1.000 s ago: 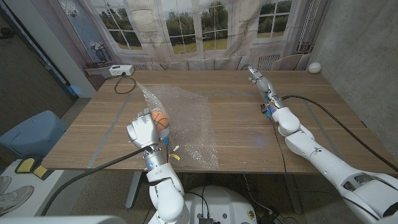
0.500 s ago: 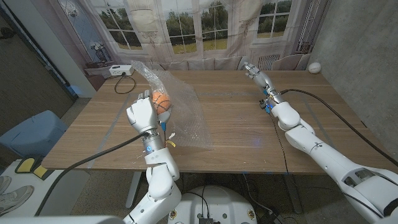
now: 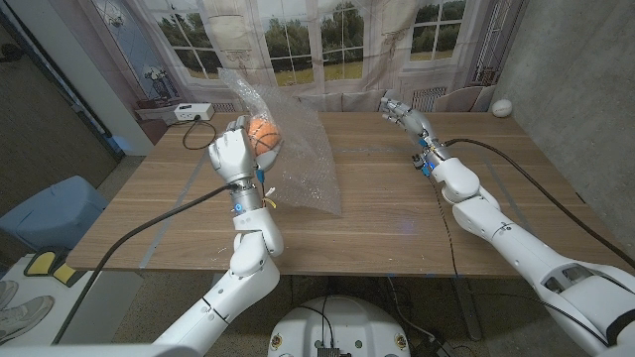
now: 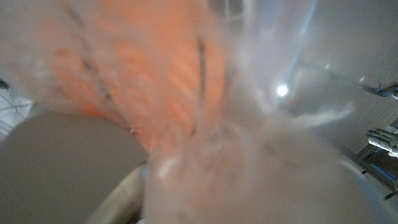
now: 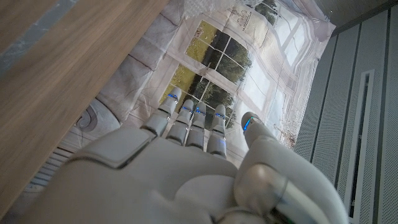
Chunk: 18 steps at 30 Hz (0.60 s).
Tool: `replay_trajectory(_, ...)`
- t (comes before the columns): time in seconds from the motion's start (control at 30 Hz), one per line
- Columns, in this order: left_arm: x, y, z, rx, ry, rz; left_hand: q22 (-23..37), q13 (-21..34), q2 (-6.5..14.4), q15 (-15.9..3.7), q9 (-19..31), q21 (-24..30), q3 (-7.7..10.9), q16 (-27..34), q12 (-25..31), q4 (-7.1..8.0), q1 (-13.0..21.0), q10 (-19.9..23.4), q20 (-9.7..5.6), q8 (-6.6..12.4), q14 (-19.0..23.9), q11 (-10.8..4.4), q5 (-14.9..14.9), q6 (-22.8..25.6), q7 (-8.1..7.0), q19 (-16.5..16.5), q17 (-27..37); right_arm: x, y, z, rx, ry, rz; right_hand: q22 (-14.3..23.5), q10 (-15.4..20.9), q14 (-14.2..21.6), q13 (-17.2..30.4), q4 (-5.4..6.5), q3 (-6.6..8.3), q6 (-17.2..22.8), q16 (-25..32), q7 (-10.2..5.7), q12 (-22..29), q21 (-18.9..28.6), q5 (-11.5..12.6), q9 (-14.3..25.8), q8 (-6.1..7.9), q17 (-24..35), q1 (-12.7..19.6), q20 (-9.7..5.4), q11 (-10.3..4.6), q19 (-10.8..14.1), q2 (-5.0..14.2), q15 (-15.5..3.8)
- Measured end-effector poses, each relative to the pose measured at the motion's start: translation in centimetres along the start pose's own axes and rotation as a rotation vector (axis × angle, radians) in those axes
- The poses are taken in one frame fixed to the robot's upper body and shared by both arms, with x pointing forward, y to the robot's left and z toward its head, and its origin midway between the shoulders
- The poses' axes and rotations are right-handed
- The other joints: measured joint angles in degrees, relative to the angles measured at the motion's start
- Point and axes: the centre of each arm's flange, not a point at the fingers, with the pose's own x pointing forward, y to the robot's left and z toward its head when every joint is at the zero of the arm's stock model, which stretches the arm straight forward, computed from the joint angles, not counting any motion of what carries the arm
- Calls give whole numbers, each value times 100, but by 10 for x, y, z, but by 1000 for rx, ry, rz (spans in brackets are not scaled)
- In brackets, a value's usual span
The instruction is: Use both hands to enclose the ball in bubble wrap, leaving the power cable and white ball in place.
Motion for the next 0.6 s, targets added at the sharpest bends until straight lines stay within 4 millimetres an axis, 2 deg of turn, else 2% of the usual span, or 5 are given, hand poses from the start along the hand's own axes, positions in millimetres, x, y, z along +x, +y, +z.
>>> replay_trajectory(0.1,9,-6,2,-47,-16,6,0,35,0,-9,-2,24,0,0,-3,0,0,0,0,0,-9,0,0,40,15,0,1,1,1,1,45,-6,25,0,98,70,0,37,37,91,0,29,0,3,0,0,0,0,-4,68,14,87,2,-10)
replay_trajectory(0.2,19,-11,5,-115,-30,9,2,61,0,-10,-6,27,0,0,-16,0,0,-22,26,0,-11,-22,0,53,28,-26,25,2,3,1,100,-14,53,0,180,164,0,51,124,131,0,-10,0,22,0,0,0,-1,-3,45,-23,169,3,-86)
replay_trajectory(0.4,36,-20,11,-228,-30,-1,4,111,0,-12,-5,89,9,-21,-23,-9,0,-31,31,-1,-13,-31,0,53,29,-31,33,4,6,3,191,-41,94,27,281,253,0,-4,508,233,-36,-53,-39,22,0,0,-47,0,359,-207,-89,268,99,-176)
replay_trajectory(0.53,45,-25,15,-287,-22,-13,4,120,0,-20,-3,111,15,-21,-26,-16,0,-31,43,-4,-21,-31,0,53,29,-43,50,5,7,7,237,-66,115,27,290,131,0,-3,633,253,-105,-73,-70,-48,0,25,-69,27,482,-357,-99,152,139,-244)
replay_trajectory(0.6,50,-27,17,-309,-17,-17,4,135,0,-20,-2,136,15,-21,-38,-16,0,-31,61,-4,-21,-31,0,53,29,-61,54,5,8,9,245,-76,121,27,290,-3,0,11,647,253,-140,-73,-83,-115,1,30,-69,50,531,-421,-99,15,171,-235)
